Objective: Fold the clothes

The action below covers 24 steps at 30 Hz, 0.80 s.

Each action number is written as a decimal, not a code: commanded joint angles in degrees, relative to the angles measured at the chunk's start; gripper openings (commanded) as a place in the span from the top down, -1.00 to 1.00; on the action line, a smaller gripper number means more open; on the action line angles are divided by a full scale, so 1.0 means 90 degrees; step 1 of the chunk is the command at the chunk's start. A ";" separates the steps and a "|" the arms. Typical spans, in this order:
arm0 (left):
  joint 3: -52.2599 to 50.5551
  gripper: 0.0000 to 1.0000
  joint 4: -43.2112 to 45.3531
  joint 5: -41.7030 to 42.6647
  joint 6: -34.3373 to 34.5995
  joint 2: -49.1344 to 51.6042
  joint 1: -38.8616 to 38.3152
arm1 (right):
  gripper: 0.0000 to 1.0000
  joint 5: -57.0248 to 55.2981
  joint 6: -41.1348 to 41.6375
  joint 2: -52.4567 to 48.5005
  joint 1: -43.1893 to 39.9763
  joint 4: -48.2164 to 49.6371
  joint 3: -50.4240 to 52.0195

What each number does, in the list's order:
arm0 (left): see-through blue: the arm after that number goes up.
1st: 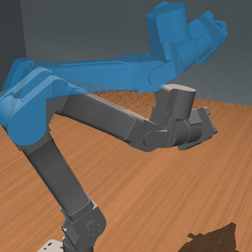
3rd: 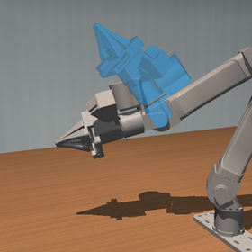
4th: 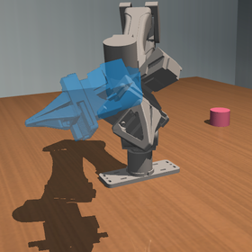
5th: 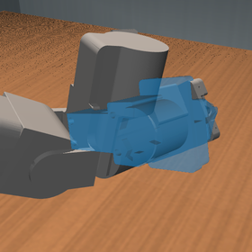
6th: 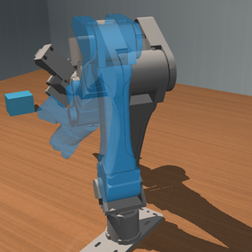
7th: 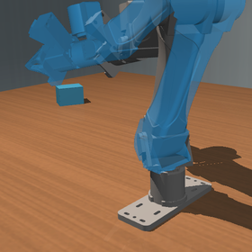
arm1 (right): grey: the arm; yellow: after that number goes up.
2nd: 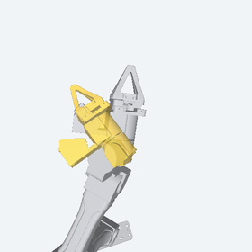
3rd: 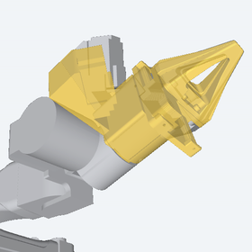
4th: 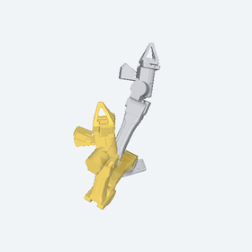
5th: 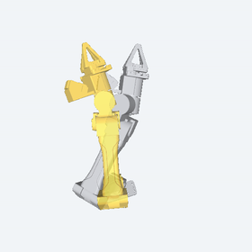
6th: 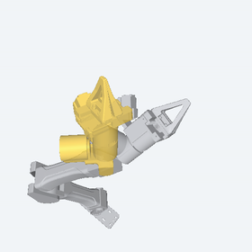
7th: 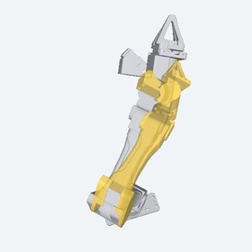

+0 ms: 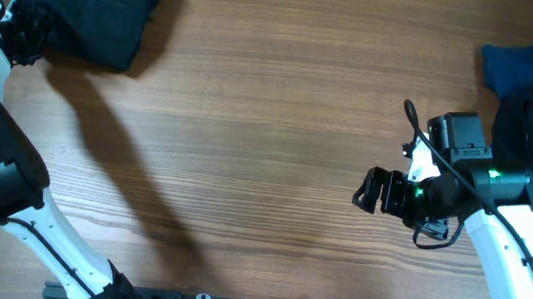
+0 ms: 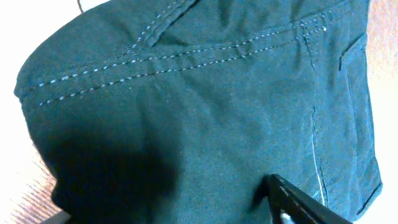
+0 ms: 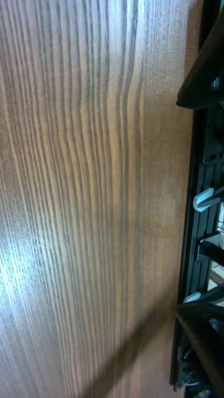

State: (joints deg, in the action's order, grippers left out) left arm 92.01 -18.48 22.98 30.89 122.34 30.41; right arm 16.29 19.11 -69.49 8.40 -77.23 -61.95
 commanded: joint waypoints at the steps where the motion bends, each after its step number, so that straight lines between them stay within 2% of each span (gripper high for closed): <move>1: 0.0155 -0.39 0.0058 -0.0566 -0.0240 -0.0551 0.0192 | -1.00 0.0010 -0.0284 -0.0017 -0.0027 -0.0036 -0.0007; 3: 0.0155 -0.38 0.0051 -0.1297 -0.0240 -0.0884 0.0289 | -1.00 -0.0015 -0.0291 -0.0017 -0.0027 0.0034 -0.0007; 5: 0.0155 -0.39 0.0039 -0.1630 -0.0240 -0.1161 0.0389 | -0.99 -0.0012 -0.0289 -0.0017 -0.0027 0.0119 -0.0007; 11: 0.0155 -0.38 -0.0199 -0.1710 -0.0240 -0.1948 0.0493 | -0.99 -0.0012 -0.0299 -0.0017 -0.0027 0.0095 -0.0007; 17: 0.0155 -0.39 -0.0214 -0.1664 -0.0267 -0.2873 0.0070 | -0.99 -0.0012 -0.0551 -0.0017 -0.0027 0.0053 -0.0005; 20: 0.0155 -0.47 0.0284 -0.1637 -0.0566 -0.3087 -0.0493 | -0.99 -0.0012 -0.0617 -0.0017 -0.0027 0.0056 -0.0007; 21: 0.0155 -0.56 0.0605 -0.1656 -0.0840 -0.3077 -0.0743 | -1.00 -0.0012 -0.0614 -0.0017 -0.0027 0.0056 -0.0007; 22: 0.0155 -0.72 0.0850 -0.1821 -0.1044 -0.3014 -0.0942 | -0.99 -0.0012 -0.0622 -0.0017 -0.0027 0.0053 -0.0007; 24: 0.0153 -0.76 0.1214 -0.2565 -0.1185 -0.2844 -0.1270 | -1.00 -0.0012 -0.0624 -0.0017 -0.0027 0.0049 -0.0005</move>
State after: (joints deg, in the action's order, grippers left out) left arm 92.68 -11.18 7.64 25.96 95.57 24.32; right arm 16.27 14.81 -69.49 8.40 -76.75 -61.95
